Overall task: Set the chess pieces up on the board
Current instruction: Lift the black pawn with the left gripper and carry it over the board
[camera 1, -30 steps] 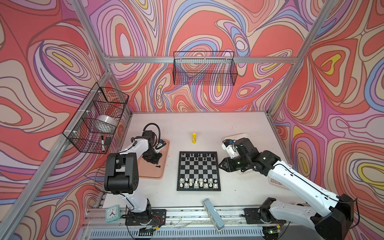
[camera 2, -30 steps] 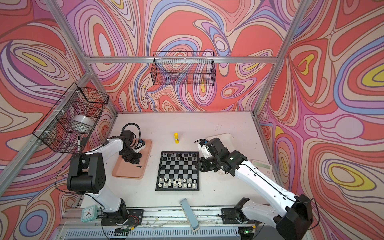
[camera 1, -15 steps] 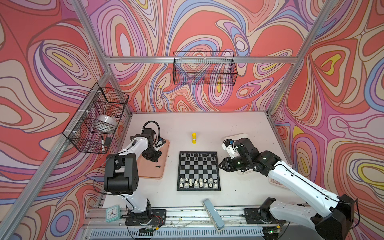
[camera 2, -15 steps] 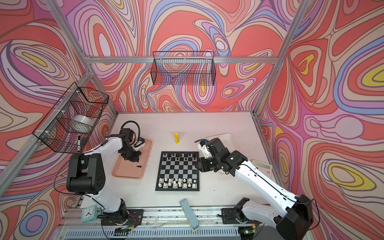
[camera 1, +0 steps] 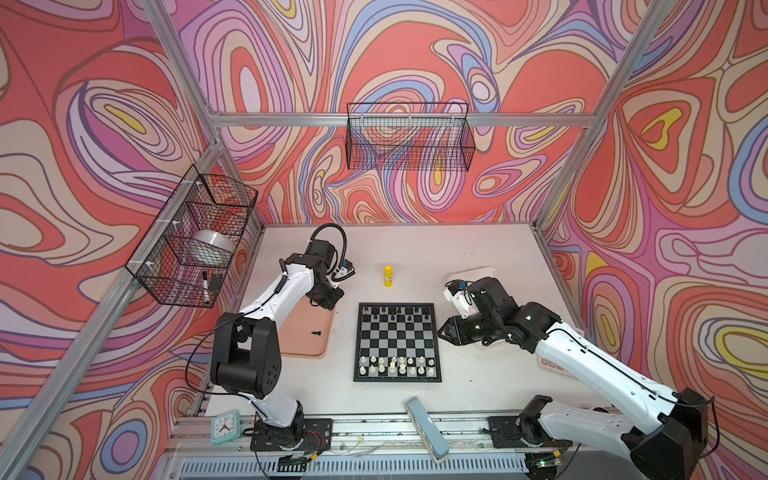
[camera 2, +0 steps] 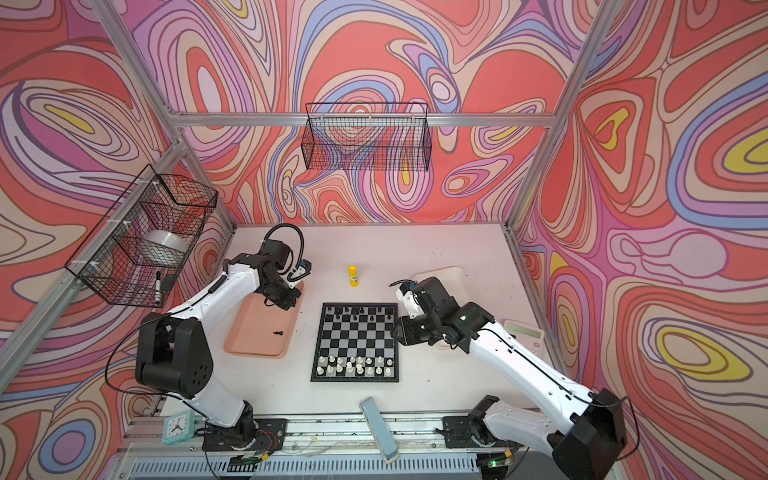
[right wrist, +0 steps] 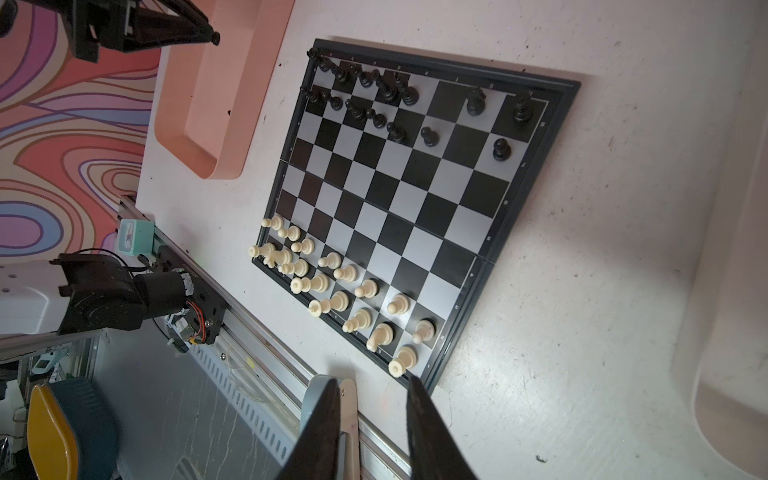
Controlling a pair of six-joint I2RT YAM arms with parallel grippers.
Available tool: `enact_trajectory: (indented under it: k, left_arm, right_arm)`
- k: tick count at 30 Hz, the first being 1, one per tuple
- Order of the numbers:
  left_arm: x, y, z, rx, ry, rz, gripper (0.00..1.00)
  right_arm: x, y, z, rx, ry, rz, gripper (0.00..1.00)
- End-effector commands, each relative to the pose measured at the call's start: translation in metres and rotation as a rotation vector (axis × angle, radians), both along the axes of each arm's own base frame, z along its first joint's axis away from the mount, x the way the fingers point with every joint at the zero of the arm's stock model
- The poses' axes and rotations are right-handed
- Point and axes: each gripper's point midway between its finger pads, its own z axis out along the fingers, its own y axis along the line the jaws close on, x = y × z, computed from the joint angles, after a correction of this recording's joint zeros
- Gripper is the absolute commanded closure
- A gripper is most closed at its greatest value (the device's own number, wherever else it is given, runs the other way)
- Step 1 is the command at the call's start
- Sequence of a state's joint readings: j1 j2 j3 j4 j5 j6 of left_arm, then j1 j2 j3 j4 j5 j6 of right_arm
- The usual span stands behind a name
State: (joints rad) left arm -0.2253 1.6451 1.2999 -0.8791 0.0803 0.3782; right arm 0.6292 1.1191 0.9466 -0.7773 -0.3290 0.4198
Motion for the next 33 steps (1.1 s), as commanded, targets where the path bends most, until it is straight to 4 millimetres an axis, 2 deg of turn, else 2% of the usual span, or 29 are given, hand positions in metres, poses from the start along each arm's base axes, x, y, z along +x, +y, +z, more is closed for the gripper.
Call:
enact_trajectory:
  k: [1, 7, 15, 27, 33]
  left_arm:
    - [-0.002, -0.022, 0.018, -0.003, 0.0, -0.027, 0.87]
    - [0.001, -0.077, 0.036, -0.023, -0.015, -0.148, 0.87]
    - [0.006, -0.144, 0.049, -0.045, -0.055, -0.308, 0.86]
    - [-0.001, -0.221, 0.03, -0.054, -0.083, -0.488, 0.86]
    - [-0.01, -0.244, 0.014, -0.053, -0.073, -0.531, 0.86]
  right_arm:
    - [-0.002, -0.006, -0.003, -0.012, -0.007, -0.017, 0.72]
    - [-0.005, -0.012, 0.0, -0.011, -0.013, -0.035, 0.72]
    - [-0.011, -0.023, 0.001, -0.021, -0.019, -0.082, 0.72]
    - [-0.018, -0.036, 0.004, -0.031, -0.014, -0.14, 0.72]
    - [-0.021, -0.04, 0.006, -0.038, -0.016, -0.149, 0.72]
